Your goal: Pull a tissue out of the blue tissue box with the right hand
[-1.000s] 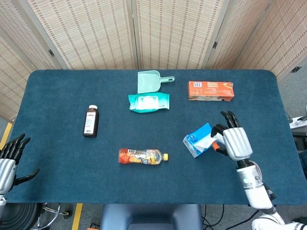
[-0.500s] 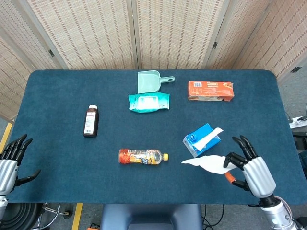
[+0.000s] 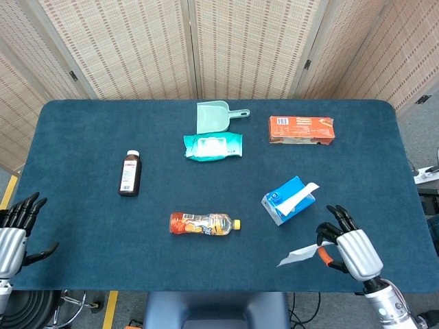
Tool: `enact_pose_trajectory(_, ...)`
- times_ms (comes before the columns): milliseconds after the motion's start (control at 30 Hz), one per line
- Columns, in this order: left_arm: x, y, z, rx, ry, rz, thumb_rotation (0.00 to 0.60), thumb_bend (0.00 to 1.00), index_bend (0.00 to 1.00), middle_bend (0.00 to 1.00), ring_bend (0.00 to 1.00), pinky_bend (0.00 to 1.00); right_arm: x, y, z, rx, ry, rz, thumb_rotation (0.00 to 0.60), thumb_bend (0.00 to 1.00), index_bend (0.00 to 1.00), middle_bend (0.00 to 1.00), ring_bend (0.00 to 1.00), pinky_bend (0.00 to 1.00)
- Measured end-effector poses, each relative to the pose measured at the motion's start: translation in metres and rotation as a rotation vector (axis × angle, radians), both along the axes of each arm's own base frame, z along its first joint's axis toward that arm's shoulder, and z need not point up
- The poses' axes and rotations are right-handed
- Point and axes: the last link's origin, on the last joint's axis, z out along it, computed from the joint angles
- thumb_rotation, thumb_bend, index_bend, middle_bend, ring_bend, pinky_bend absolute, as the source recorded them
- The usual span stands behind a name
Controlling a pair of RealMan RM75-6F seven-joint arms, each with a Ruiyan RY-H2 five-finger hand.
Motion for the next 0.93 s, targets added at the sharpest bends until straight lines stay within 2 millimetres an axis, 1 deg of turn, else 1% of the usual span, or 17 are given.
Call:
enact_pose_trajectory(33, 0.0, 0.0, 0.0, 0.0, 0.001, 0.0, 0.6, 0.26, 0.0, 0.0, 0.0, 0.12, -0.001, 0.0, 0.0, 0.004, 0.009, -0.003, 0.6, 0.16, 0.12, 0.05, 0.0, 0.0)
enact_pose_trajectory(67, 0.0, 0.0, 0.0, 0.0, 0.001, -0.001, 0.6, 0.26, 0.0, 0.0, 0.0, 0.12, -0.001, 0.0, 0.0, 0.006, 0.022, -0.007, 0.6, 0.11, 0.02, 0.01, 0.0, 0.0)
enact_pose_trajectory(100, 0.0, 0.0, 0.0, 0.0, 0.001, -0.001, 0.6, 0.26, 0.0, 0.0, 0.0, 0.12, -0.001, 0.0, 0.0, 0.006, 0.032, -0.011, 0.6, 0.08, 0.0, 0.0, 0.0, 0.0)
enact_pose_trajectory(167, 0.0, 0.0, 0.0, -0.001, 0.001, -0.001, 0.6, 0.26, 0.0, 0.0, 0.0, 0.12, -0.002, 0.001, 0.002, 0.003, 0.056, -0.021, 0.6, 0.02, 0.0, 0.0, 0.0, 0.0)
enact_pose_trajectory(233, 0.0, 0.0, 0.0, -0.001, 0.0, -0.002, 0.6, 0.26, 0.0, 0.0, 0.0, 0.12, -0.004, 0.001, 0.003, 0.007, 0.071, -0.037, 0.6, 0.0, 0.0, 0.0, 0.0, 0.0)
enact_pose_trajectory(367, 0.0, 0.0, 0.0, -0.001, 0.0, -0.002, 0.6, 0.26, 0.0, 0.0, 0.0, 0.12, -0.005, 0.0, 0.008, 0.016, 0.08, -0.07, 0.6, 0.0, 0.0, 0.0, 0.0, 0.0)
enact_pose_trajectory(667, 0.0, -0.001, 0.0, -0.001, -0.001, -0.006, 0.6, 0.26, 0.0, 0.0, 0.0, 0.12, -0.004, 0.0, 0.017, -0.017, 0.079, -0.079, 0.6, 0.0, 0.0, 0.0, 0.0, 0.0)
enact_pose_trajectory(933, 0.0, 0.002, -0.001, -0.005, -0.005, -0.007, 0.6, 0.26, 0.0, 0.0, 0.0, 0.12, -0.004, 0.002, 0.019, -0.041, 0.093, -0.076, 0.6, 0.0, 0.0, 0.0, 0.0, 0.0)
